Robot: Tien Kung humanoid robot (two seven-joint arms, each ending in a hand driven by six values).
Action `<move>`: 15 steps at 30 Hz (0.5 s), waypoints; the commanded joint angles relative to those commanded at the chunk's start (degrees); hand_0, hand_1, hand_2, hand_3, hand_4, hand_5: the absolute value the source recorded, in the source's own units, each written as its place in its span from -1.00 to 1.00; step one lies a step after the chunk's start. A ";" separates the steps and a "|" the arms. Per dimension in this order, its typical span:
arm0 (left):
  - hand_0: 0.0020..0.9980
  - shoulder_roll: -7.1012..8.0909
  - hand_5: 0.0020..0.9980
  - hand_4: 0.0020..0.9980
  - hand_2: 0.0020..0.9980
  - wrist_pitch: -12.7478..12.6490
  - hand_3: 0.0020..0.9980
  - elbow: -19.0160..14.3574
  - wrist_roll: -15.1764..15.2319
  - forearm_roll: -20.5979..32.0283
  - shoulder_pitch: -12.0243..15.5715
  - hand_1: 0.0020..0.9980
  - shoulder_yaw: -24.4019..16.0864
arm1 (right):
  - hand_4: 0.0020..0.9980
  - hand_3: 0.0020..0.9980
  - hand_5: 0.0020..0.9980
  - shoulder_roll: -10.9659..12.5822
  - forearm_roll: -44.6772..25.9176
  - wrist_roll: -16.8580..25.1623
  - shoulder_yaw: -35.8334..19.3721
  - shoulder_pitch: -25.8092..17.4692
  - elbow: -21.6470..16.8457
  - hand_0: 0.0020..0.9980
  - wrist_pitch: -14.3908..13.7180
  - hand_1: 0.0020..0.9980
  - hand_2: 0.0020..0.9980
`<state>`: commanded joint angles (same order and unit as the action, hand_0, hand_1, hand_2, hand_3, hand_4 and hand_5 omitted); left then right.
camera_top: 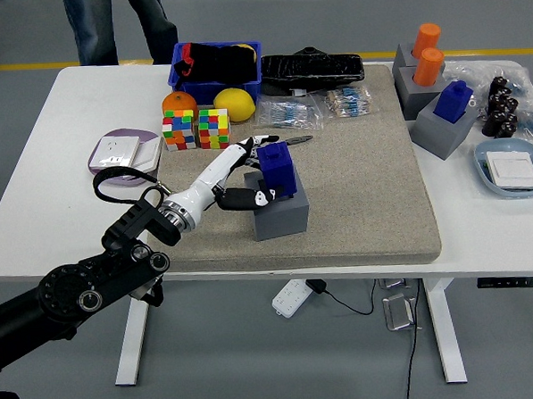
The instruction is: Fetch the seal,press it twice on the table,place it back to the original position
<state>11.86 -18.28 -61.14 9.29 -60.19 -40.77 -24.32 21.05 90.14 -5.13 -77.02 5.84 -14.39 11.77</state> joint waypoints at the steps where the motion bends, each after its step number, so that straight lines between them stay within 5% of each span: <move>1: 0.78 -0.11 -1.00 0.16 -0.09 -0.13 0.83 0.28 0.14 0.16 -0.13 0.08 0.18 | 0.54 0.33 0.12 -0.01 -0.02 0.00 0.05 0.02 -0.02 0.61 0.01 0.43 0.41; 15: 0.78 -0.96 -1.00 0.16 -0.09 -0.76 0.82 3.50 0.83 -0.27 -1.24 0.08 1.70 | 0.55 0.33 0.12 0.09 0.11 0.03 -0.01 0.11 0.01 0.61 -0.02 0.43 0.41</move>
<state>10.90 -19.05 -57.64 10.12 -60.46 -42.01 -22.62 21.14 90.26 -5.10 -77.03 5.95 -14.37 11.75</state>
